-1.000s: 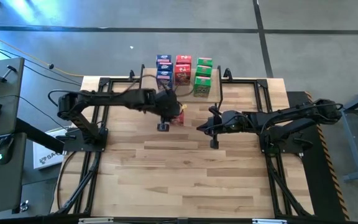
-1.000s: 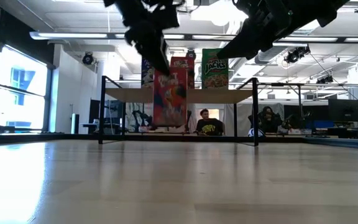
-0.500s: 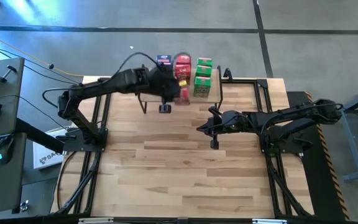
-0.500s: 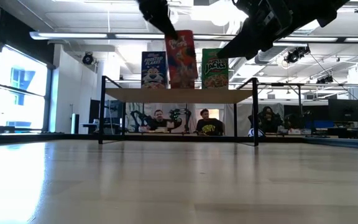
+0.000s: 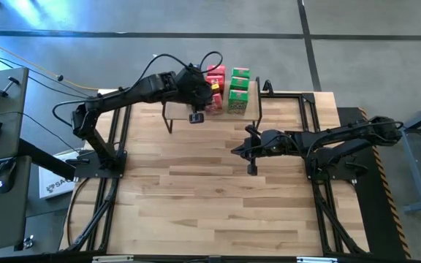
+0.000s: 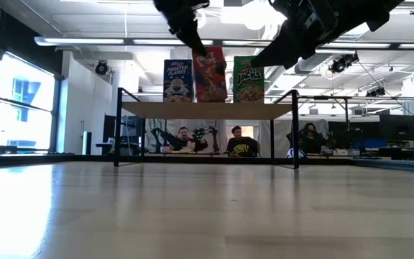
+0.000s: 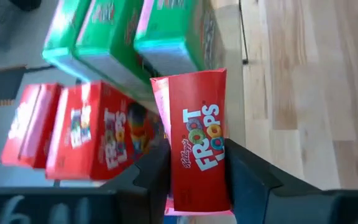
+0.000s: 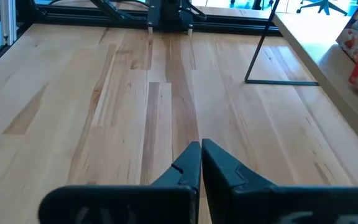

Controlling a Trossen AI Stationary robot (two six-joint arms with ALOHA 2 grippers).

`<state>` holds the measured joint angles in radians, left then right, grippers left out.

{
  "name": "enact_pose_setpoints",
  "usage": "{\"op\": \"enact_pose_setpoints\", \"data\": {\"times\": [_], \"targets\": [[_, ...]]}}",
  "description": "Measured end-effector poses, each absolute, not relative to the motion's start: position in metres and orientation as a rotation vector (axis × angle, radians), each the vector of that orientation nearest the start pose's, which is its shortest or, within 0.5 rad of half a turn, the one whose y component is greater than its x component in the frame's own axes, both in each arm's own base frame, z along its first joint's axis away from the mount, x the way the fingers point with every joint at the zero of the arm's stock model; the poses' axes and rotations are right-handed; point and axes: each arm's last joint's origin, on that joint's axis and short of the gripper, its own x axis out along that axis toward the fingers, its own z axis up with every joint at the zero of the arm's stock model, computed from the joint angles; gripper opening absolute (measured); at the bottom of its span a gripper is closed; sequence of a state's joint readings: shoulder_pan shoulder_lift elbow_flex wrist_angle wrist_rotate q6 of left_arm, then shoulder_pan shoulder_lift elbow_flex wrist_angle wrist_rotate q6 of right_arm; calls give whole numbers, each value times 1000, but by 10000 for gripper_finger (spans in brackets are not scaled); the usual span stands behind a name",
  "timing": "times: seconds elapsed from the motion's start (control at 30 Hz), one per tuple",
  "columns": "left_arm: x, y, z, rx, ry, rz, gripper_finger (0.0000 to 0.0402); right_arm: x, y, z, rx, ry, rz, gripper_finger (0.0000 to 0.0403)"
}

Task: Stack cereal on shelf
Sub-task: Put the red cereal box aligned with the other red cereal box on the shelf

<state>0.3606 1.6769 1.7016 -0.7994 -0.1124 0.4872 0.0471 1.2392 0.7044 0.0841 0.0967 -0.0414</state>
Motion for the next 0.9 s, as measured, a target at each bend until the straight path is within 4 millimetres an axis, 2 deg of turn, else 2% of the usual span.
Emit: {"op": "enact_pose_setpoints", "data": {"times": [0.3, 0.5, 0.63, 0.77, 0.83, 0.9], "targets": [[341, 135, 366, 386, 819, 266, 188, 262, 10, 238, -72, 451, -35, 2], [340, 137, 366, 396, 821, 271, 209, 262, 10, 238, -71, 448, -31, 2], [339, 138, 372, 439, 790, 294, 210, 263, 10, 239, -70, 440, -32, 2], [329, 128, 394, 479, 710, 316, 199, 263, 10, 239, -78, 439, -40, 2], [319, 119, 402, 433, 675, 257, 184, 263, 9, 239, -82, 440, -46, 2], [311, 110, 398, 366, 668, 182, 161, 263, 9, 239, -82, 440, -47, 2]]}}
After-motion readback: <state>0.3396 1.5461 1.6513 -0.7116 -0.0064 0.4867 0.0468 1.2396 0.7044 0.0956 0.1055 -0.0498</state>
